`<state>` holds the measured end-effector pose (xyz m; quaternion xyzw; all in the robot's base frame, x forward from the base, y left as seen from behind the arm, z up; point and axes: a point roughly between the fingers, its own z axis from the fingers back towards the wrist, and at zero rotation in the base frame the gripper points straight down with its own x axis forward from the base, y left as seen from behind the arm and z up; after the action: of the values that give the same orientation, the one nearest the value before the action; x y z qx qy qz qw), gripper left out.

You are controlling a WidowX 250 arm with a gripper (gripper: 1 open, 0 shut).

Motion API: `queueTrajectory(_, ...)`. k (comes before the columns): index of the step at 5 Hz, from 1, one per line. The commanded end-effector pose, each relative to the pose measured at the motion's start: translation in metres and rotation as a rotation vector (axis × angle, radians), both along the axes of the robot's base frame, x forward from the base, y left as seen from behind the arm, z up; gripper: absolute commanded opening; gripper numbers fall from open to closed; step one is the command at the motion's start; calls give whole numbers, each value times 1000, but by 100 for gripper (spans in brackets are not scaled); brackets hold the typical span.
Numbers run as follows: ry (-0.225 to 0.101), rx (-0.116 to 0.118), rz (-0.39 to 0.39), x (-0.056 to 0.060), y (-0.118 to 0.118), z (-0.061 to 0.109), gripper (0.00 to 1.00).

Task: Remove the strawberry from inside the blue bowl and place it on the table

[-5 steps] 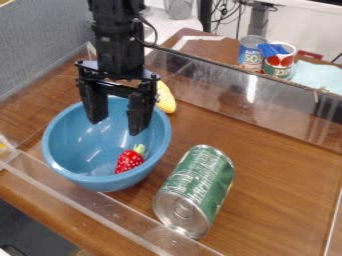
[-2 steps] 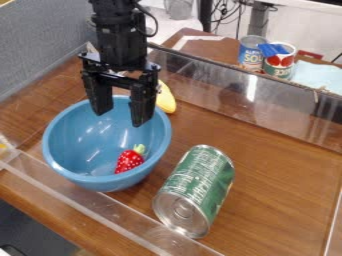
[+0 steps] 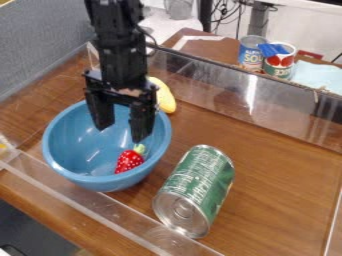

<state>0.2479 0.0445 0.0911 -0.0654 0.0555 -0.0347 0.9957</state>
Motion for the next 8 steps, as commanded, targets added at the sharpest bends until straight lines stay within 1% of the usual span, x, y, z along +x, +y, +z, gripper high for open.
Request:
queueTrajectory(1, -43, -8, -1, 2, -1, -2, 100)
queueTrajectory(3, -72, -8, 102, 0, 7, 19, 100)
queueTrajectory(4, -87, -18, 146, -1, 10, 20, 100)
queueTrajectory(6, -92, -1, 200, -3, 16, 11, 100)
queueTrajectory(7, -87, -2, 187, -7, 8, 10, 100)
queueTrajectory(8, -81, -6, 133, -2, 5, 10, 100)
